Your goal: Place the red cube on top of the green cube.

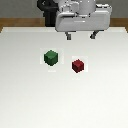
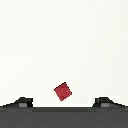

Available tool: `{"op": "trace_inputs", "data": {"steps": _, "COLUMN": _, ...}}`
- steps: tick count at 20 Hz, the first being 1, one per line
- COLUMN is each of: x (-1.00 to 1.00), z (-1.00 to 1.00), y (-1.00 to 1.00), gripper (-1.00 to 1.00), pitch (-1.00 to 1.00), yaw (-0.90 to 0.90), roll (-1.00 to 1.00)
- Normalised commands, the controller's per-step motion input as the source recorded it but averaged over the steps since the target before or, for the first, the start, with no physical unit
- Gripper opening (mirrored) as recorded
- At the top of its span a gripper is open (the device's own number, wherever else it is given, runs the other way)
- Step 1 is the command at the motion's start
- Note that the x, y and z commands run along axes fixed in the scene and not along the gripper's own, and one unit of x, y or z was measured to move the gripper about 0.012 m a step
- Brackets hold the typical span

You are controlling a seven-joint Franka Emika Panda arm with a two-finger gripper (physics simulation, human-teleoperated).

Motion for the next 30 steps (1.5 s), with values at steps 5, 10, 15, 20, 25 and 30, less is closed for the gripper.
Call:
{"op": "trace_inputs", "data": {"steps": 5, "x": 0.00, "z": 0.00, "y": -0.20, "gripper": 1.00, "pitch": 0.00, "yaw": 0.12, "roll": 0.00}}
{"op": "trace_inputs", "data": {"steps": 10, "x": 0.00, "z": 0.00, "y": 0.40, "gripper": 1.00, "pitch": 0.00, "yaw": 0.06, "roll": 0.00}}
{"op": "trace_inputs", "data": {"steps": 15, "x": -0.20, "z": 0.00, "y": 0.00, "gripper": 1.00, "pitch": 0.00, "yaw": 0.06, "roll": 0.00}}
{"op": "trace_inputs", "data": {"steps": 20, "x": -0.20, "z": 0.00, "y": 0.00, "gripper": 1.00, "pitch": 0.00, "yaw": 0.03, "roll": 0.00}}
{"op": "trace_inputs", "data": {"steps": 25, "x": 0.00, "z": 0.00, "y": 0.00, "gripper": 1.00, "pitch": 0.00, "yaw": 0.12, "roll": 0.00}}
{"op": "trace_inputs", "data": {"steps": 30, "x": 0.00, "z": -0.60, "y": 0.00, "gripper": 1.00, "pitch": 0.00, "yaw": 0.00, "roll": 0.00}}
